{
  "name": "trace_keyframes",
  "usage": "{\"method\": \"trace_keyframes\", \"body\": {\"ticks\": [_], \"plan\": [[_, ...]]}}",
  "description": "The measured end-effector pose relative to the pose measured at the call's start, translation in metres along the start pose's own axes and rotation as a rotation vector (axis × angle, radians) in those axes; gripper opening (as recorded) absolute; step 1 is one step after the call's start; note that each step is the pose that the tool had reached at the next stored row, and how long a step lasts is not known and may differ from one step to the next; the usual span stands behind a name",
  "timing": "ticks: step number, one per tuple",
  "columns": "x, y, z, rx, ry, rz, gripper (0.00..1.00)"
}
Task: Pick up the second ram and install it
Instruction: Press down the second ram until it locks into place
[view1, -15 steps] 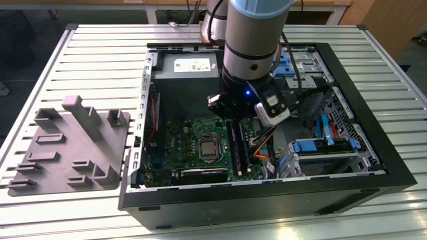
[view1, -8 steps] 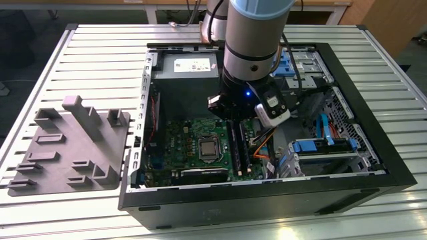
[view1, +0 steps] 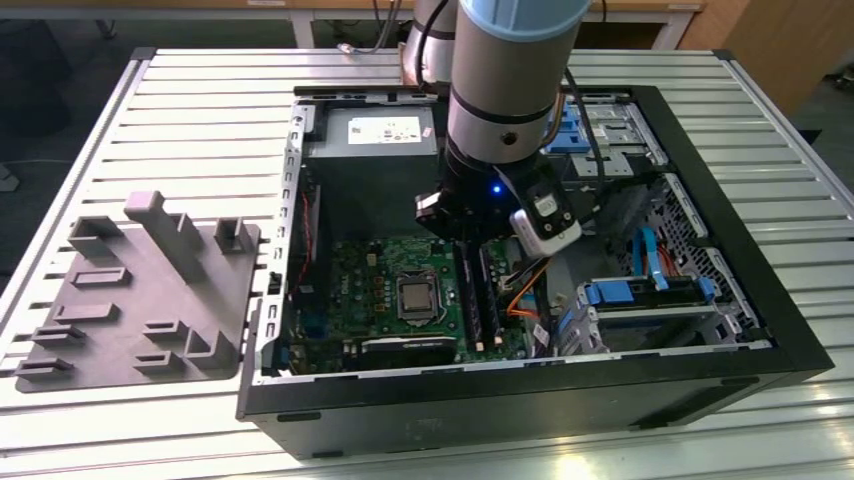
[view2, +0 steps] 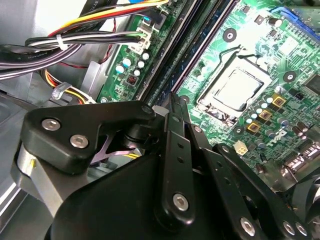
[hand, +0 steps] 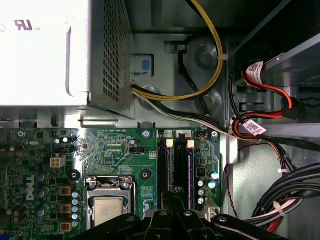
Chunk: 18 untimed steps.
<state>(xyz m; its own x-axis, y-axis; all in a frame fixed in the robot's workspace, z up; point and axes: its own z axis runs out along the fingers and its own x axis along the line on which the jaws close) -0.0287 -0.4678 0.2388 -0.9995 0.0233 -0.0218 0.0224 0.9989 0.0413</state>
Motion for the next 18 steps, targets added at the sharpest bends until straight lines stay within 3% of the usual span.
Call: {"method": "trace_keyframes", "body": {"ticks": [18], "plan": [[-0.0001,-0.0068,-0.0002,-0.0001,-0.0001,0.000,0.11]]}}
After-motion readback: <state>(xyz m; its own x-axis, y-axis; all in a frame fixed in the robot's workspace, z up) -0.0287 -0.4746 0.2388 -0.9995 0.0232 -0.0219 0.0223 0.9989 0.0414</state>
